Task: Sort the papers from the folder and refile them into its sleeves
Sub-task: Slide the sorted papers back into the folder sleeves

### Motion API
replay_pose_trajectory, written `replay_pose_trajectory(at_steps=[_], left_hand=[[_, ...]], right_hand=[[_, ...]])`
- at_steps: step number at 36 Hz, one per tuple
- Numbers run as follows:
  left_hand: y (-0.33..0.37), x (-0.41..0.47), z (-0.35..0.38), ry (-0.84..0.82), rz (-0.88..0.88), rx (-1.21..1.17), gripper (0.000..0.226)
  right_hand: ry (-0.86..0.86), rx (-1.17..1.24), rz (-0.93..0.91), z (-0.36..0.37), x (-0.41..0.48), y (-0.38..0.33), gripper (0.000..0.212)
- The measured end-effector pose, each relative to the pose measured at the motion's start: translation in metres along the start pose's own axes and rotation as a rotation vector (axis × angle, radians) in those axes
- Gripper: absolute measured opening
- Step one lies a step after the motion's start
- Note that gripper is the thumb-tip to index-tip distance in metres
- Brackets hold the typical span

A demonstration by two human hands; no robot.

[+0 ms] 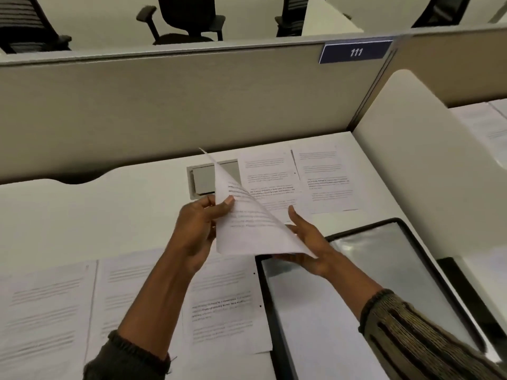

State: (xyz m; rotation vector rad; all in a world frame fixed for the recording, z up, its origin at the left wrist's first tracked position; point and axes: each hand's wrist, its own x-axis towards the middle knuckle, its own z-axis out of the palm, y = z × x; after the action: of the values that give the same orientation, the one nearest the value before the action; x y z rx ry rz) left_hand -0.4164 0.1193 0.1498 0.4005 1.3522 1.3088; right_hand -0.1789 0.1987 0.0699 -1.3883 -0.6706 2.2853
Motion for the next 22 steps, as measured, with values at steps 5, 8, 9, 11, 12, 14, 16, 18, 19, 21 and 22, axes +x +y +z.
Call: replay_pose_trajectory(at_steps=[5, 8, 9, 11, 12, 14, 16, 18, 19, 21, 22], left_hand=[[-0.043, -0.043, 0.030, -0.090, -0.054, 0.140, 0.047], [-0.074, -0.066, 0.050, -0.131, -0.092, 0.196, 0.038], [-0.085, -0.074, 0.057, -0.145, -0.100, 0.215, 0.034], [-0.106, -0.089, 0.072, -0.159, -0.118, 0.257, 0.028], [-0.116, -0.095, 0.080, -0.162, -0.126, 0.284, 0.030], [-0.136, -0.109, 0.097, -0.167, -0.152, 0.332, 0.038], [-0.155, -0.123, 0.115, -0.160, -0.173, 0.357, 0.038], [-0.175, -0.133, 0.133, -0.104, -0.170, 0.397, 0.036], [-0.186, -0.136, 0.141, -0.052, -0.169, 0.408, 0.037], [-0.207, -0.138, 0.156, 0.050, -0.178, 0.368, 0.046], [-0.216, -0.139, 0.164, 0.092, -0.190, 0.333, 0.050]], right_hand=[[-0.111, 0.141, -0.007, -0.052, -0.042, 0.020, 0.064], [-0.185, 0.144, -0.043, -0.087, -0.062, 0.030, 0.051], [-0.168, 0.086, -0.085, -0.100, -0.067, 0.032, 0.048], [-0.062, -0.082, -0.181, -0.126, -0.081, 0.036, 0.045], [-0.007, -0.153, -0.208, -0.138, -0.090, 0.038, 0.045], [0.043, -0.270, -0.233, -0.161, -0.108, 0.041, 0.047], [0.051, -0.354, -0.244, -0.185, -0.128, 0.044, 0.046], [0.054, -0.401, -0.246, -0.205, -0.146, 0.045, 0.044], [0.049, -0.417, -0.243, -0.216, -0.153, 0.046, 0.044], [0.051, -0.437, -0.237, -0.236, -0.165, 0.047, 0.044], [0.055, -0.444, -0.234, -0.245, -0.169, 0.048, 0.044]])
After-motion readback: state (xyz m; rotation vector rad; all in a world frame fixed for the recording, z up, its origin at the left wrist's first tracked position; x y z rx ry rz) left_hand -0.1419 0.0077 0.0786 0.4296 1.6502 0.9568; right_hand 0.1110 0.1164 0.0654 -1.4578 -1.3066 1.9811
